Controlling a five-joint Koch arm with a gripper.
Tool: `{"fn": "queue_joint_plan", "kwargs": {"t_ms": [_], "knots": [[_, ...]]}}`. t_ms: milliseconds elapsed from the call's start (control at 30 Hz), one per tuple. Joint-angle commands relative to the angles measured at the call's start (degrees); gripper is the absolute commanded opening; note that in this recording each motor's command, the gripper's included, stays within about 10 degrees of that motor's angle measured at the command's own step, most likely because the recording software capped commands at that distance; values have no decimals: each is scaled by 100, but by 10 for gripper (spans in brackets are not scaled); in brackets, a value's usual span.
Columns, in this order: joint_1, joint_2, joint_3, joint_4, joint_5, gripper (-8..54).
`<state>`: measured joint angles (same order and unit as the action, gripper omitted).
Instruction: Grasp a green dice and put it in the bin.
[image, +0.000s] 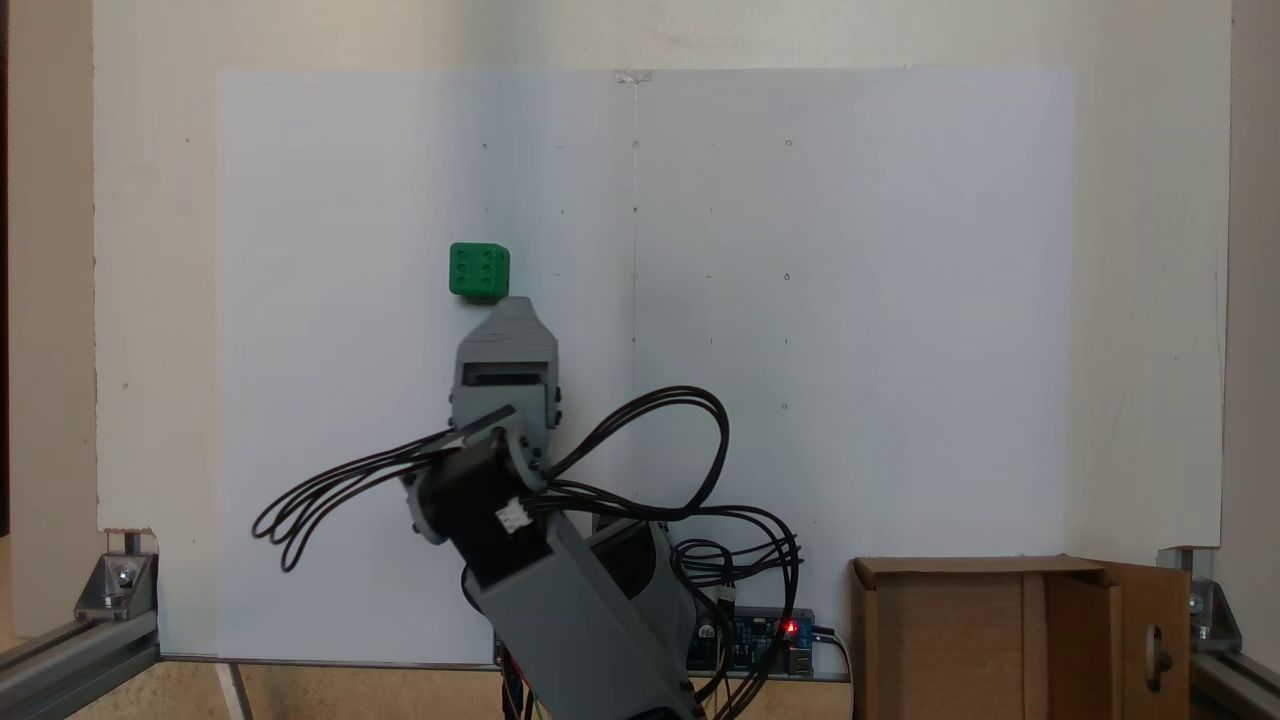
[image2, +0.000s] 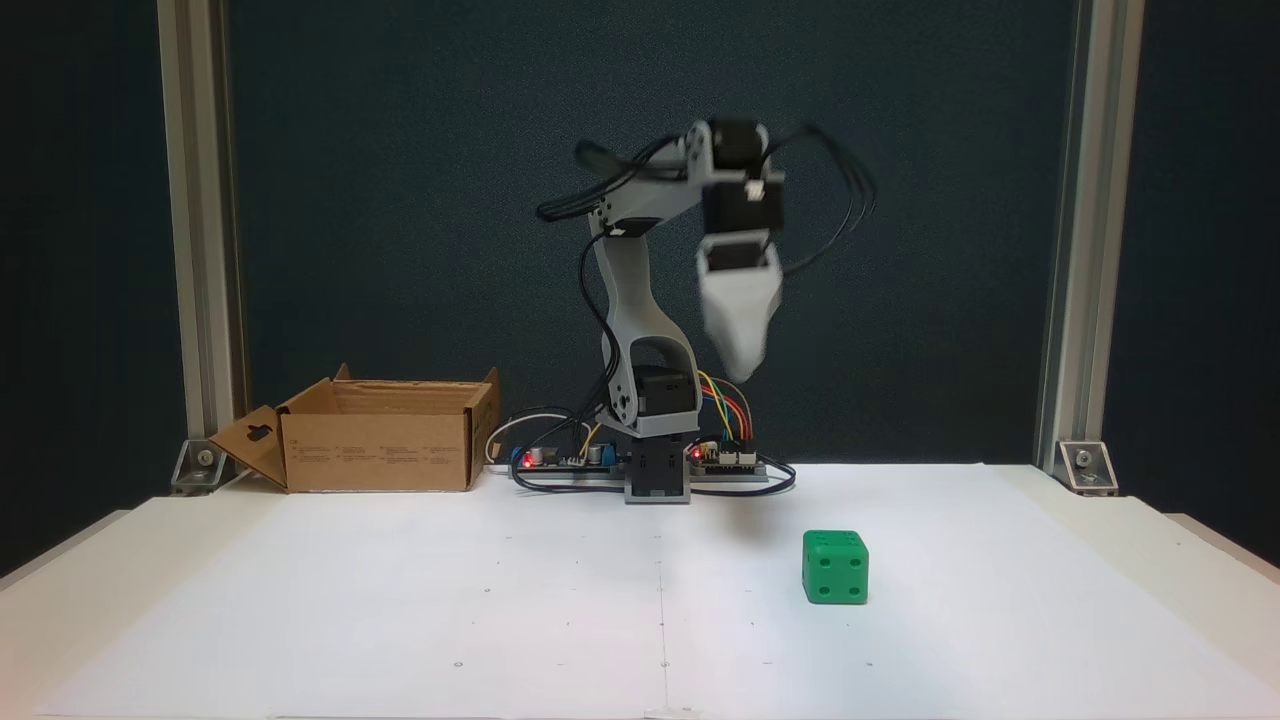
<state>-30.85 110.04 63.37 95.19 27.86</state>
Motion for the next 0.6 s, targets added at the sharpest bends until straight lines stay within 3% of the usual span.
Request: {"fn": "queue_joint_plan", "kwargs": {"t_ms": [0, 200, 567], "knots": [[-343, -53, -677, 211, 668, 430], [-756, -299, -1529, 176, 826, 421], [-721, -1037, -1538, -88, 1213, 421]]}}
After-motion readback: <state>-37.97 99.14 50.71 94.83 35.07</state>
